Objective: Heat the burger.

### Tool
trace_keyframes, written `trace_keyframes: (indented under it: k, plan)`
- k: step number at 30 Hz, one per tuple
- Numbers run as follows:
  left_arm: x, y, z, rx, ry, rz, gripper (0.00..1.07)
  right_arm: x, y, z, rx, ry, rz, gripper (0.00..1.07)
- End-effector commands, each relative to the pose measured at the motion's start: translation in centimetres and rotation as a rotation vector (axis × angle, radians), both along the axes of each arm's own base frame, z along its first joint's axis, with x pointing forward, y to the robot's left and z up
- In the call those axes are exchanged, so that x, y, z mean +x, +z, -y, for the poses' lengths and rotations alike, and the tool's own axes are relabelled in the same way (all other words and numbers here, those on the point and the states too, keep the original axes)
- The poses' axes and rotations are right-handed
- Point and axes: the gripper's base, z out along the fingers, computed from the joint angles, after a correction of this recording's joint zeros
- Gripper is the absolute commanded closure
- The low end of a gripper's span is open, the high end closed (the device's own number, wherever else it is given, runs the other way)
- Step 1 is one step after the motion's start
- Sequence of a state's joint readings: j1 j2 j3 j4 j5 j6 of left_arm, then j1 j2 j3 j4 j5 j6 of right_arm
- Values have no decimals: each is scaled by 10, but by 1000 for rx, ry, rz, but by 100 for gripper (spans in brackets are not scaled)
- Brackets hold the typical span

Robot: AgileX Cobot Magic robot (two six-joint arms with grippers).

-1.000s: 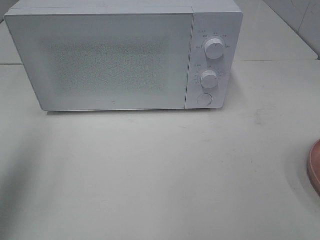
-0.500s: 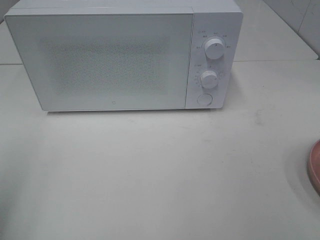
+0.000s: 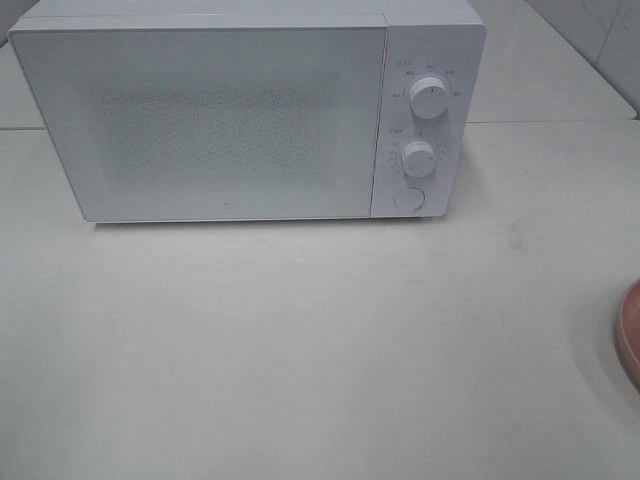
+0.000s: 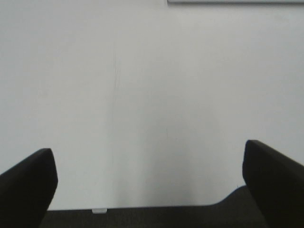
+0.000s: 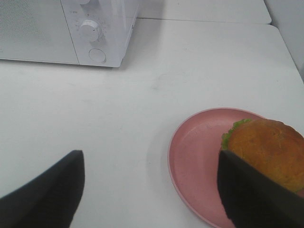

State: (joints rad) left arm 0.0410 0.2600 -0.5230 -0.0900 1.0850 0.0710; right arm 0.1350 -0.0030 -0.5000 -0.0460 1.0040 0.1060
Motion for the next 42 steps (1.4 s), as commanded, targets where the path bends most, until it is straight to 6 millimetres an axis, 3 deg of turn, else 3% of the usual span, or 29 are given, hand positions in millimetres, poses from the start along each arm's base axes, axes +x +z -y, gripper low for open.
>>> trace_keyframes:
  k: [1, 10, 42]
  plan:
    - [-21, 3, 1, 2, 10, 144, 8, -4, 0, 1, -3, -5, 34, 32]
    - [-45, 2, 2, 7, 9, 296, 8, -4, 0, 1, -3, -5, 34, 32]
    - [-44, 3, 2, 5, 8, 292, 9, -4, 0, 1, -4, -5, 31, 32]
